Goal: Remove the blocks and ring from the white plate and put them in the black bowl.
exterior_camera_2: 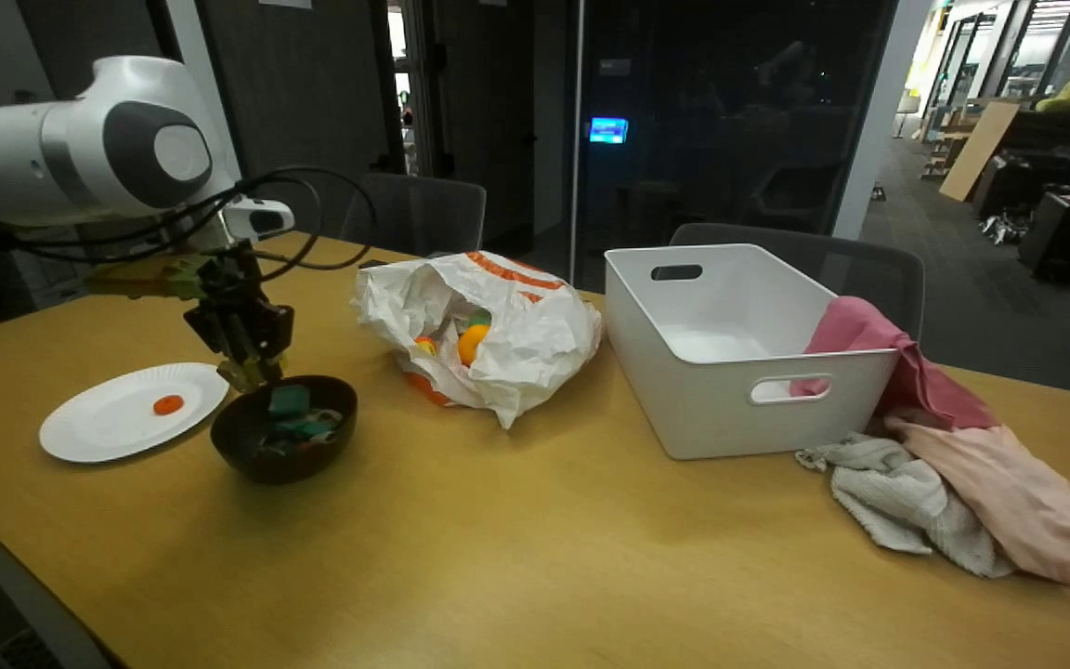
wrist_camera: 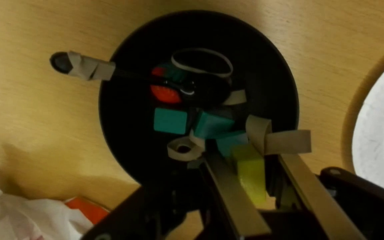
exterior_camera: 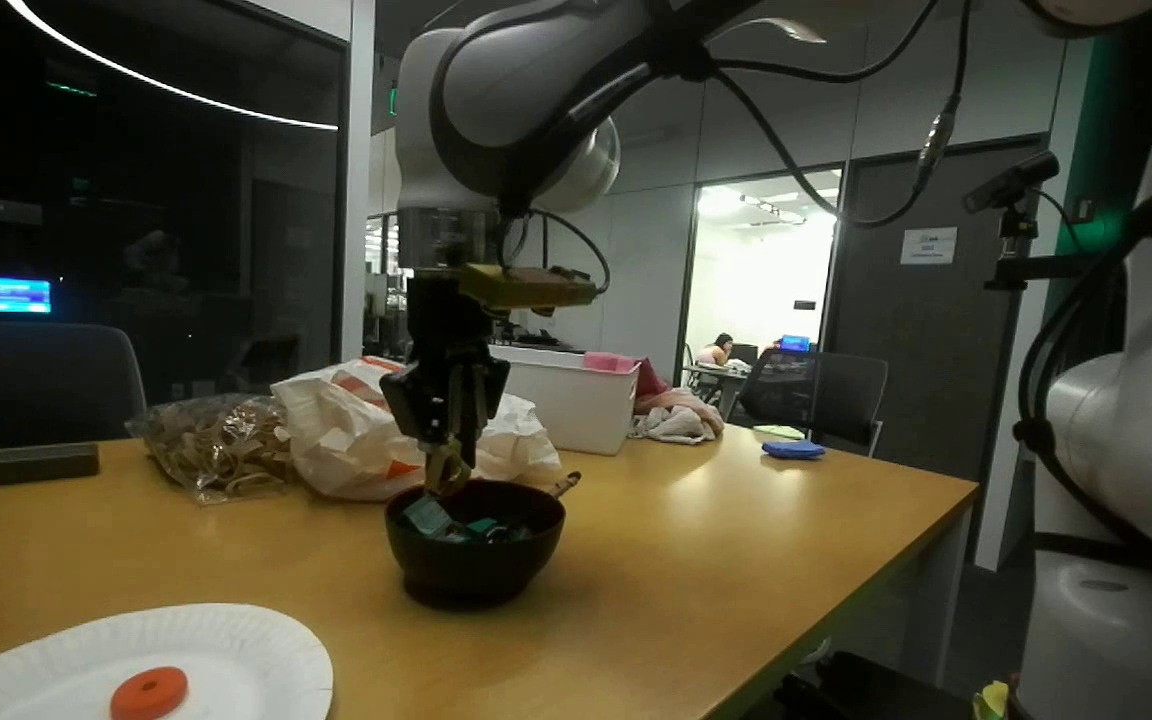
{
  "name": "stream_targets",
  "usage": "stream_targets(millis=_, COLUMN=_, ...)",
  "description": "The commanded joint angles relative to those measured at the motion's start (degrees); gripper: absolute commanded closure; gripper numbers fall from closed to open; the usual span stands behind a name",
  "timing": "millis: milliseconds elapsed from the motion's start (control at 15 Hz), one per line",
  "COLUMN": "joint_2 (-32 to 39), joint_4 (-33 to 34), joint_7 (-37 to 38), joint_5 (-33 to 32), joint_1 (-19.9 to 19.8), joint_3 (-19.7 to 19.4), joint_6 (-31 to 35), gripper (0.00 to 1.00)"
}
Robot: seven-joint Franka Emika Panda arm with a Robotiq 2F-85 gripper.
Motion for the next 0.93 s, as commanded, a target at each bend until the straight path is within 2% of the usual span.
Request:
stream_targets(millis=0, joint_2=-1.4, joint_4=-2.8, joint_7=0.7, joint_5=-0.4, joint_1=-0.9, joint_3=0.1, joint_6=2.0, gripper=0.46)
stream_targets(millis=200, joint_2=-1.7, joint_4=-3.7, joint_7=0.2, joint_5=0.0, joint_1=-1.1, joint_3=0.1, joint_6=3.2, gripper=0.28)
stream_targets(millis=400, joint_2=-2.3, joint_4=-4.2, joint_7=0.4, joint_5=-0.1, joint_1=-1.0, joint_3=0.3, joint_6=5.2, gripper=0.04)
stream_targets(millis=533, joint_2=-2.5, joint_4=-4.2, joint_7=-0.5, joint_5=1.5, joint_1=-0.1, joint_3=1.0, joint_6=6.4, gripper=0.0)
stream_targets(millis=867, joint_2=-0.5, joint_4=-3.3, joint_7=-3.5, joint_5=5.0, joint_1=4.0, joint_3=5.1, joint_6=7.2, gripper=0.0)
